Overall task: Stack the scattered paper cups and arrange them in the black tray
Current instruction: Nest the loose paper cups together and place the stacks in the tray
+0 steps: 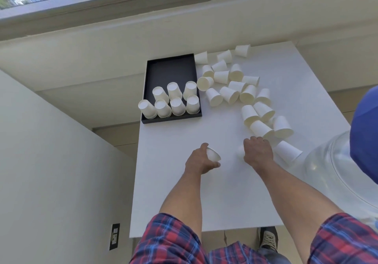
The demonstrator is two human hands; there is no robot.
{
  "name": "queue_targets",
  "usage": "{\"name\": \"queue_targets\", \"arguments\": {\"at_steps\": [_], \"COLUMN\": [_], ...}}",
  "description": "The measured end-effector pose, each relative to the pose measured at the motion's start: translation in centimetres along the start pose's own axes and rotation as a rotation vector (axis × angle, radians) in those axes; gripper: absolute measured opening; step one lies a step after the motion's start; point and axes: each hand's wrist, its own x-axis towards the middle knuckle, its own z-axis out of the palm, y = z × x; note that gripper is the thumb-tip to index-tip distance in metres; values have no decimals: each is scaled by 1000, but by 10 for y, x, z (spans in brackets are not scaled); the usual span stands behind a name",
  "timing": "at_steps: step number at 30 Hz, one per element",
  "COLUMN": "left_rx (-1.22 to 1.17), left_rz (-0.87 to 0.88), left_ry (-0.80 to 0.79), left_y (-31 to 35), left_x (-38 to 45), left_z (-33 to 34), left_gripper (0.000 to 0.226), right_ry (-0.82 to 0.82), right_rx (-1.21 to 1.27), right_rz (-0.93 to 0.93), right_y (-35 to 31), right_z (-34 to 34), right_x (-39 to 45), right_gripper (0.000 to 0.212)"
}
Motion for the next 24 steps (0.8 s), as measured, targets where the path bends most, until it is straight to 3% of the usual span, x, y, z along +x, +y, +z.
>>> {"name": "queue_targets", "arguments": {"at_steps": [4,7,9,12,17,20,24], "left_rx": [-209,-377,-511,-683,-782,-798,-803], "left_rz": [-31,-21,-27,-24,-15,-16,-24], "left_ry": [-26,-101,-129,-131,-134,-137,-126], "left_y": [-9,-8,-4,1,4,4,4], "left_x": [-2,-1,-3,-4,-5,-5,-3], "left_z": [-9,-16,-22,-32,-49,-53,-51], "left_gripper": [86,80,78,71,57,48,45], "right_ry": [-25,-67,-164,-291,-365,-313,-329], "right_rx": [919,1455,1641,1604,1540,1506,1438], "right_rz": [316,342,276,139,-70,-56,-65], "right_y": [-8,-18,-24,-30,-34,-38,-43], "right_z": [-14,-15,-17,-16,-16,-20,-20], "right_x": [8,15,16,14,11,9,8], "right_gripper": [51,60,66,74,60,42,49]}}
